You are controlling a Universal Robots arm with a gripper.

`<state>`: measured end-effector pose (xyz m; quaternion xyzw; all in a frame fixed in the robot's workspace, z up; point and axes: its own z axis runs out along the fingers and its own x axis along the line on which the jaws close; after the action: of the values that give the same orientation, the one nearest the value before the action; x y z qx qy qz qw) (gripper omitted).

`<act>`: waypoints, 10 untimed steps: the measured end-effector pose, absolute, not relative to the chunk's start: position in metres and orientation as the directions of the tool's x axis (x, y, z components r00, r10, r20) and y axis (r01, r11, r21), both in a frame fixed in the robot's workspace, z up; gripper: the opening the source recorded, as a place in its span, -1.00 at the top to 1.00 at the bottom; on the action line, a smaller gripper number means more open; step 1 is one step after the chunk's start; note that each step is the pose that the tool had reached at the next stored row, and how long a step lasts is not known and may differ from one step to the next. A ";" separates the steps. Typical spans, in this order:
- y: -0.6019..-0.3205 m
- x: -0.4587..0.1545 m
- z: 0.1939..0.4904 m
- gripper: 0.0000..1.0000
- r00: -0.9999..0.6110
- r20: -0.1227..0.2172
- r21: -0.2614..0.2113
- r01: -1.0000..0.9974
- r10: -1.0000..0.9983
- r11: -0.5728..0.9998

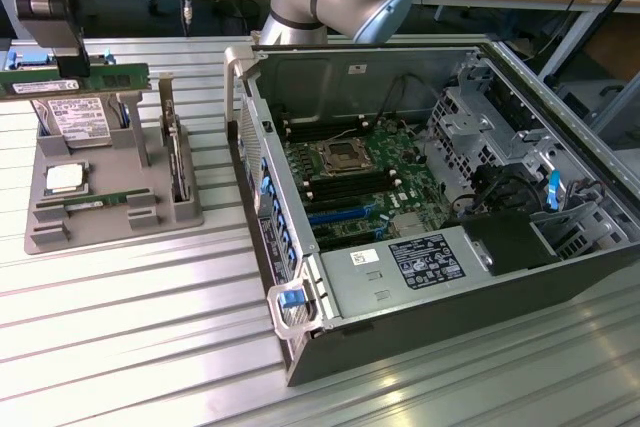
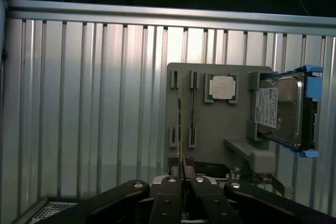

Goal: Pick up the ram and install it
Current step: 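Pick up the ram and move it above insertion slot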

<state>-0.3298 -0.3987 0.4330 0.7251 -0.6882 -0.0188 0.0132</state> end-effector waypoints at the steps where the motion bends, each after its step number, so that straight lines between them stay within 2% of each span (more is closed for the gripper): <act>1: -0.399 -0.328 0.433 0.76 0.052 -0.009 0.045 -0.998 -0.999 -0.052; 10: -0.399 -0.309 0.433 0.76 0.052 -0.009 0.045 -0.998 -0.999 -0.052</act>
<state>-0.3090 -0.3987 0.4330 0.7251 -0.6882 -0.0188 0.0132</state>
